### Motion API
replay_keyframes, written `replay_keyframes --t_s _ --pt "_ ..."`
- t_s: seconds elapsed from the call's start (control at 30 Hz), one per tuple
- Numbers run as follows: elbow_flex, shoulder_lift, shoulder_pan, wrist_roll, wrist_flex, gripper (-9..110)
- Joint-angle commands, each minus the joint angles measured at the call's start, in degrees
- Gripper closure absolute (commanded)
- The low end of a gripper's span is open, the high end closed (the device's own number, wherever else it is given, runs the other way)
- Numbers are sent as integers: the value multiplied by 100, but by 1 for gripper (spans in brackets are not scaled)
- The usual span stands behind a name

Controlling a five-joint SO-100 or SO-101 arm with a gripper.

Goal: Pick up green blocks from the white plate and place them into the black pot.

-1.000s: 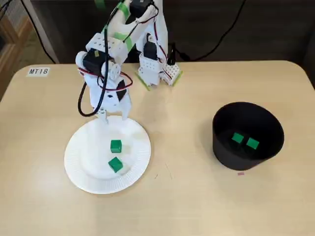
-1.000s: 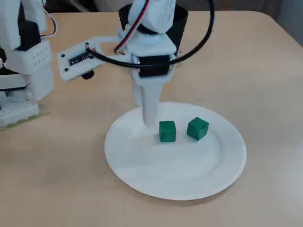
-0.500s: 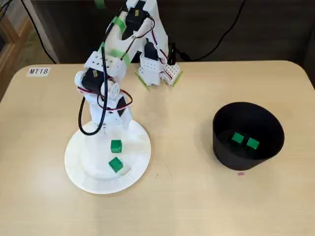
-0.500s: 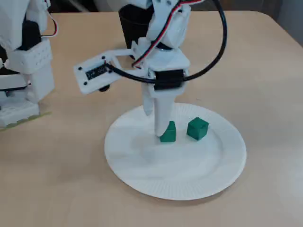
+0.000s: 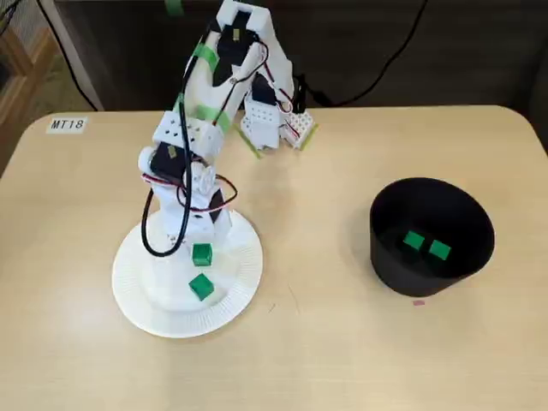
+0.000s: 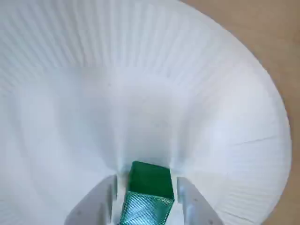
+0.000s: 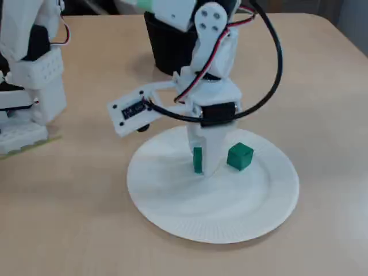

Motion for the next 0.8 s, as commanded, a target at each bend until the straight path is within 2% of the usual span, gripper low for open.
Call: replay_keyframes --t_s 0.0,0.17,0.43,0.63,0.77 --pt "-237 -35 -26 88 -211 88" --pt "-308 -185 -9 308 -360 103" --pt "-747 -255 35 -35 -229 104" --pt "-2479 -53 246 -1327 299 104" --pt "-3516 562 79 -2320 202 104"
